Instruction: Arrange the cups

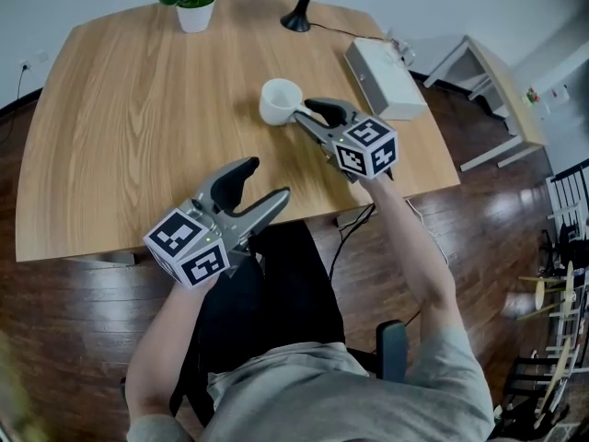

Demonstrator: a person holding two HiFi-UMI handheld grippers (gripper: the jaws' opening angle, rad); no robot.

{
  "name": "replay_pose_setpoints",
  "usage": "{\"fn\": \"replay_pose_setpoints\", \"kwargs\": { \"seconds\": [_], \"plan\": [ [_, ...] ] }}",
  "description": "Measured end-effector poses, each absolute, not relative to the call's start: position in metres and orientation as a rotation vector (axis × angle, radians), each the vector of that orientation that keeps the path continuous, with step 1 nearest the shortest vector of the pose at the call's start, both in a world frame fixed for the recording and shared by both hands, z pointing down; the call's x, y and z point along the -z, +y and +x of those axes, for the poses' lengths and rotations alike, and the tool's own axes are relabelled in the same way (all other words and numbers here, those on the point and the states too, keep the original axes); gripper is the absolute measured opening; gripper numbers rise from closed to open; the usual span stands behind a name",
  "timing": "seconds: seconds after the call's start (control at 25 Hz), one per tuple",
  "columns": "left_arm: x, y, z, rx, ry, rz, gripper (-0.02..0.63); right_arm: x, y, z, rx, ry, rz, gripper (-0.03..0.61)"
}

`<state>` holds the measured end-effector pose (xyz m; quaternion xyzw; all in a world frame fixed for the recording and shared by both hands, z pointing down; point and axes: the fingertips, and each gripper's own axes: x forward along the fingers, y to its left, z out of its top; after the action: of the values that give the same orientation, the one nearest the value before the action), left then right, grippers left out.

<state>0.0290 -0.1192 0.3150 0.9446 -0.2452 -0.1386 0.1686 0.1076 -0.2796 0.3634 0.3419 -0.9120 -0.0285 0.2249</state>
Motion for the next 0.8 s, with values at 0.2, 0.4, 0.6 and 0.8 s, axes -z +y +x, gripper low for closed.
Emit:
{"fn": "replay_pose_setpoints", "kwargs": {
  "seconds": [0.2, 0.4, 0.6, 0.8],
  "plan": [
    [-0.315, -0.118, 0.030, 0.391, -0.696, 2.687, 0.297, -0.364, -0.279, 0.102, 0.067, -2.526, 0.880, 0.079],
    [-0.314, -0.119, 0.029, 0.393, -0.692, 2.683, 0.298, -0.361, -0.279, 0.102, 0.009, -2.569, 0.898, 0.064],
    [-0.313, -0.119, 0.028, 0.392, -0.692, 2.683, 0.298, -0.357, -0.278, 0.111, -0.063, -2.617, 0.964, 0.064],
    [-0.315, -0.118, 0.027, 0.386, -0.687, 2.682, 0.298, -0.349, -0.277, 0.136, -0.107, -2.654, 1.065, 0.064]
  ]
}}
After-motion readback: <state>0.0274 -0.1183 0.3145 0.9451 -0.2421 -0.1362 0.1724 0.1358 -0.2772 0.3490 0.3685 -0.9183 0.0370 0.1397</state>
